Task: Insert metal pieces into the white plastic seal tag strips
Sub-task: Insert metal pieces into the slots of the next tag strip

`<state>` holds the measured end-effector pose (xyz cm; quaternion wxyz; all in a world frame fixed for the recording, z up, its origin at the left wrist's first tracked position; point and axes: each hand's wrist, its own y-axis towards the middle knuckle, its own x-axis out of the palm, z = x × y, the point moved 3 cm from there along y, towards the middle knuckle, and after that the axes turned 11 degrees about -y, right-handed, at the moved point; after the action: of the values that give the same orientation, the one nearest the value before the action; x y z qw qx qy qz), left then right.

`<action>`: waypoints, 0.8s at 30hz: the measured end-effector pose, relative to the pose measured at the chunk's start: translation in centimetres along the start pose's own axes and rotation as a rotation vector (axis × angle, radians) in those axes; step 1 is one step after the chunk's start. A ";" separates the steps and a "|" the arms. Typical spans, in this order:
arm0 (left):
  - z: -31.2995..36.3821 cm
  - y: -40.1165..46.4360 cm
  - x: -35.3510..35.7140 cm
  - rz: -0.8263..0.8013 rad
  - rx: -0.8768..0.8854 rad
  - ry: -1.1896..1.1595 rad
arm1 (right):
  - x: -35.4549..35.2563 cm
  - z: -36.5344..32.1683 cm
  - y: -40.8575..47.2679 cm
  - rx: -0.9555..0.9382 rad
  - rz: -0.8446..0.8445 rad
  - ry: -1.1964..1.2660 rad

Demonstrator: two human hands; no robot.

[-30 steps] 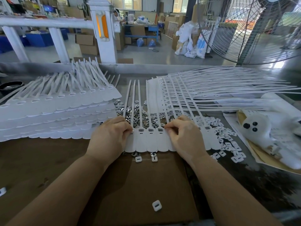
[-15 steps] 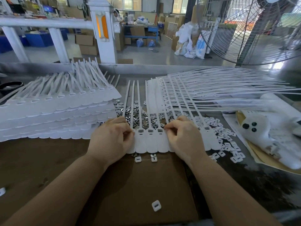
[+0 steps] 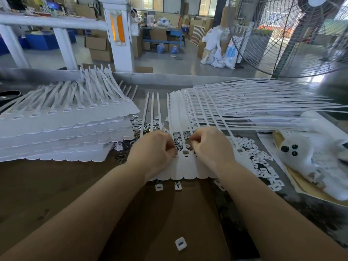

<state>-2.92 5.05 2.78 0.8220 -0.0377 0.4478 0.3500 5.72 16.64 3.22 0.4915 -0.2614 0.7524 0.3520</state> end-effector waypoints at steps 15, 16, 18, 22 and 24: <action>-1.2 -0.7 0.8 0.174 -0.023 -0.258 | 0.2 -0.1 -0.2 -0.020 0.069 0.077; -1.2 -0.7 0.8 0.184 -0.028 -0.301 | 0.2 -0.3 -0.6 -0.055 0.103 0.082; -1.2 -0.9 0.7 0.186 -0.036 -0.379 | 0.1 -0.7 -1.5 -0.129 0.166 0.107; -1.0 -0.8 0.7 0.120 -0.022 -0.478 | 0.2 -1.4 -2.5 -0.253 0.238 0.168; -1.1 -0.7 0.6 0.100 -0.024 -0.571 | 0.2 -1.5 -2.7 -0.281 0.243 0.222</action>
<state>-3.02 4.41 1.50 0.8959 0.0750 0.1953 0.3919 6.83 13.82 2.71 0.3183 -0.2720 0.7714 0.4791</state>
